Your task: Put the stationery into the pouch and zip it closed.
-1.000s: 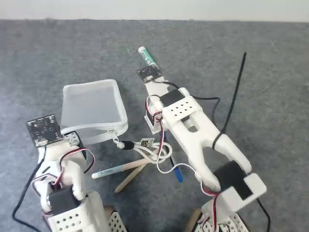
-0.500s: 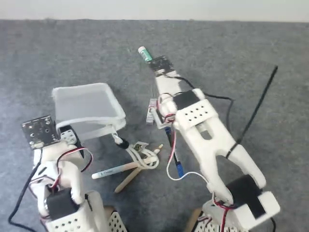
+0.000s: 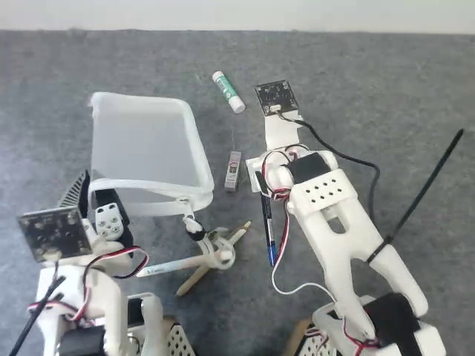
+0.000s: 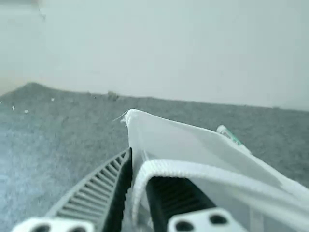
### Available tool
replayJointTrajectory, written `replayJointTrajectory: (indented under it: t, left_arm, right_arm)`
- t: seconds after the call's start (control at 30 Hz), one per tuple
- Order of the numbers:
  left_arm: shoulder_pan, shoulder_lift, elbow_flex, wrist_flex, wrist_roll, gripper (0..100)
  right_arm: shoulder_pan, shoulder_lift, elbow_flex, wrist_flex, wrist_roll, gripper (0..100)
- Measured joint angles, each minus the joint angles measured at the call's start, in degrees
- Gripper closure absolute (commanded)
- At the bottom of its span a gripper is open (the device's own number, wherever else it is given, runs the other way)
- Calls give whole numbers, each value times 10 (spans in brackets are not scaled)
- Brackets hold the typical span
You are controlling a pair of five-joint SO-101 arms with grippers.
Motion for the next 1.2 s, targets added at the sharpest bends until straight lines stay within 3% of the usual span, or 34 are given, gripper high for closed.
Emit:
replayJointTrajectory:
  t: [0.27, 0.47, 0.67, 0.97, 1.2]
  left_arm:
    - [79, 0, -6, 0, 0, 991]
    - [100, 0, -6, -47, 15, 991]
    - [98, 0, -3, -62, 62, 991]
    - [98, 8, 81, -155, 85, 991]
    - [48, 8, 84, -158, 99, 991]
  right_arm:
    - [13, -3, 0, -4, 0, 992]
    - [20, -3, 0, -11, 0, 992]
    - [20, -3, 0, -11, 0, 992]
    - [20, -3, 0, -11, 0, 992]
    - [20, -5, 0, -11, 0, 992]
